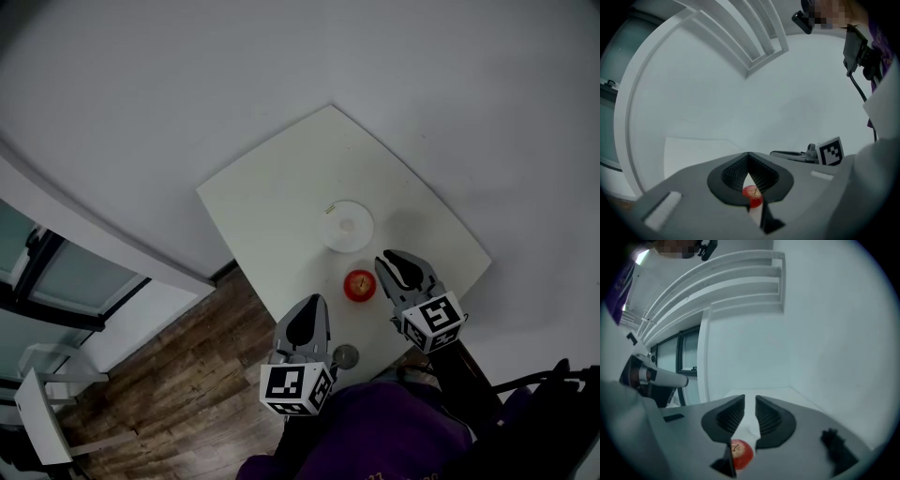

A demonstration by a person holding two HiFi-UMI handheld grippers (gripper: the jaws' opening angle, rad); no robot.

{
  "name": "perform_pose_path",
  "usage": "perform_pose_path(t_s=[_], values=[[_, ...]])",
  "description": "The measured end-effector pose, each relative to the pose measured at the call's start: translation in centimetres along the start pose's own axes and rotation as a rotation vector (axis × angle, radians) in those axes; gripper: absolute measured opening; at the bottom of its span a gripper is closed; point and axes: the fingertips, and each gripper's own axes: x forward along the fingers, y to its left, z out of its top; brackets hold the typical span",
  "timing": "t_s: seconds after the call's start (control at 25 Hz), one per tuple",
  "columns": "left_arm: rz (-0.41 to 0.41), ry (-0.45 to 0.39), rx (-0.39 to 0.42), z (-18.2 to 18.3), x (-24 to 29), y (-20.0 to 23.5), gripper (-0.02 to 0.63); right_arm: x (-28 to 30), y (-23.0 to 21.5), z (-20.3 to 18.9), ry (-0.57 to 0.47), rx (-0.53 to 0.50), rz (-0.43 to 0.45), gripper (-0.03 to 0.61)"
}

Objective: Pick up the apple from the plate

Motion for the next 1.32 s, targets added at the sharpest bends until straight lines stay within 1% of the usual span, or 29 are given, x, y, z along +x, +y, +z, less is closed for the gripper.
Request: perform_pose_path(t_s=[0.04, 0.12, 0.2, 0.28, 0.48, 0.72, 1.32], values=[[-0.001, -0.004, 0.001, 0.1, 0.0, -0.1, 0.006, -0.3, -0.2, 0.9, -0.026, 0.009, -0.013, 0.066], [-0.005, -0.013, 0.006, 0.4, -0.2, -0.2, 0.006, -0.8, -0.3, 2.5, -0.063, 0.017, -0.023, 0.036], [-0.011, -0.022, 0.011, 0.7, -0.2, -0.4, 0.006, -1.0, -0.1, 3.5, -0.081, 0.0, -0.025, 0.012], [-0.016, -0.029, 0.013, 0.8, -0.1, -0.5, 0.006, -0.9, 0.1, 4.1, -0.088, -0.018, -0.019, 0.011], [-0.023, -0.033, 0.015, 1.0, -0.1, -0.8, 0.006, -1.0, 0.6, 4.7, -0.092, -0.022, -0.006, 0.011], [-0.023, -0.031, 0.032, 0.9, -0.2, -1.0, 0.006, -1.0, 0.8, 4.1, -0.073, -0.021, -0.006, 0.009], [-0.044, -0.019, 0.033, 0.5, 0.4, -1.3, 0.006, -0.6, 0.4, 3.4, -0.046, -0.009, -0.01, 0.009]])
